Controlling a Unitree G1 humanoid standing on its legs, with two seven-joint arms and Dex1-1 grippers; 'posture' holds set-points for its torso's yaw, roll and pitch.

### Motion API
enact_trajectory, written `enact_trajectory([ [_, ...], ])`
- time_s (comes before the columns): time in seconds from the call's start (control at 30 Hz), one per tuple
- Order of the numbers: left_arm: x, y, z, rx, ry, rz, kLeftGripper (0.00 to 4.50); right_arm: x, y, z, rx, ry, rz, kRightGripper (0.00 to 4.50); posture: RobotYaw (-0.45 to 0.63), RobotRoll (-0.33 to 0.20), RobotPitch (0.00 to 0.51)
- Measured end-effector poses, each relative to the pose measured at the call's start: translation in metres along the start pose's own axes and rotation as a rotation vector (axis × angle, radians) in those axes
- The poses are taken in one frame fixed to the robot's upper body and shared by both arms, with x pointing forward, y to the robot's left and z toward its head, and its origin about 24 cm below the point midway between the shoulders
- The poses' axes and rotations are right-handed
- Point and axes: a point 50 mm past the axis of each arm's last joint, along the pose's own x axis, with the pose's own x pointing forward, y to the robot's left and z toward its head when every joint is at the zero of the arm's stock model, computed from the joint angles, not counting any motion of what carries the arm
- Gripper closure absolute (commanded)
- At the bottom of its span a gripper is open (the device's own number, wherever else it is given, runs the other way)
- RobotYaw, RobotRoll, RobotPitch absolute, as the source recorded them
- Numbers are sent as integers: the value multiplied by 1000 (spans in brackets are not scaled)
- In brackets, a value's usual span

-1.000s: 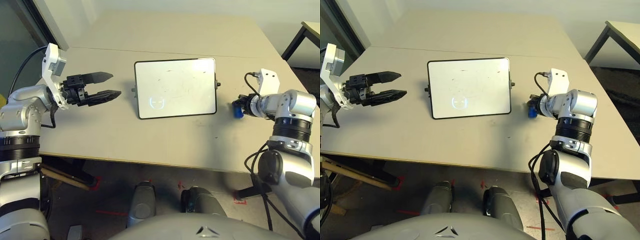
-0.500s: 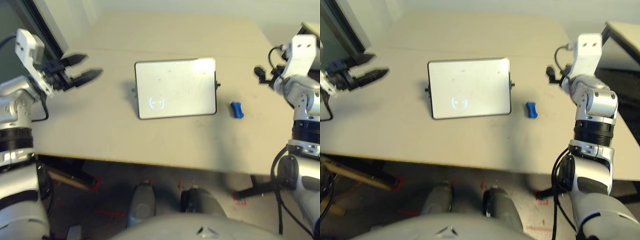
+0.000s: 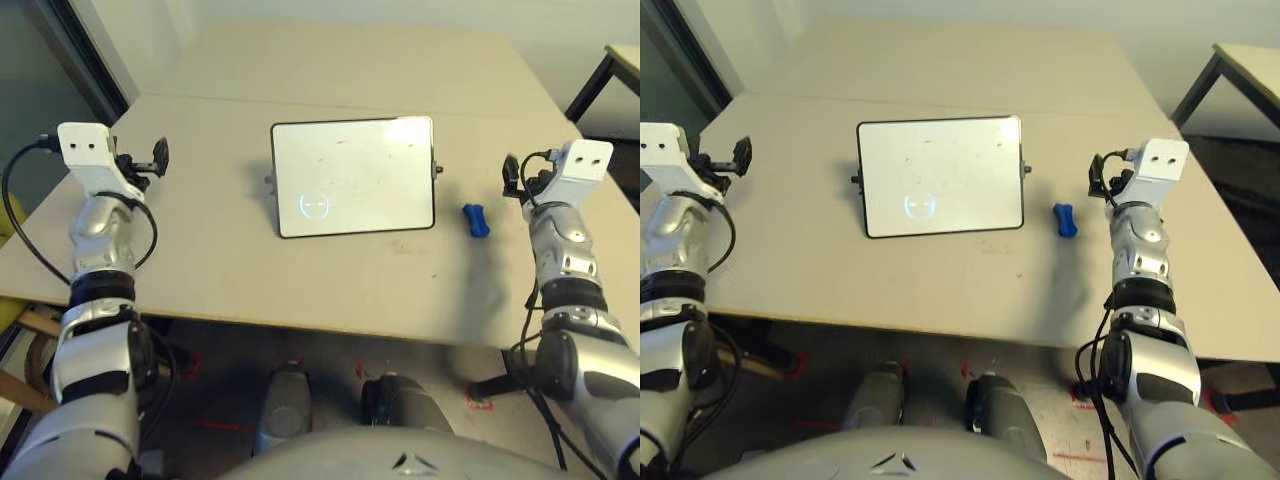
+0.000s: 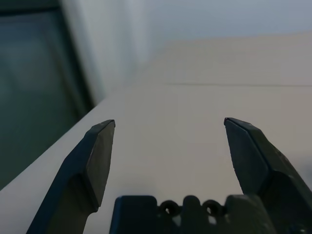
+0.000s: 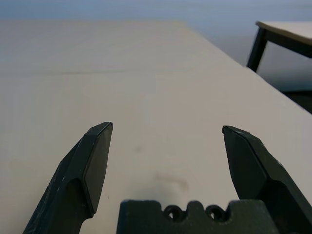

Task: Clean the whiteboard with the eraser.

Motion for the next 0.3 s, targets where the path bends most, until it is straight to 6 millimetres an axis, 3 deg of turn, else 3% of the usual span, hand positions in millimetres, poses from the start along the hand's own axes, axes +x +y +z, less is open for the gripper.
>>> enact_trajectory([
  [0.13, 1, 1, -1, -18, 8, 45, 0, -3, -3, -9, 9, 15, -30, 40, 324, 0, 23],
  [0.3, 2, 0, -4, -27, 18, 46, 0, -3, -8, -5, 7, -21, -65, 40, 303, 0, 24],
])
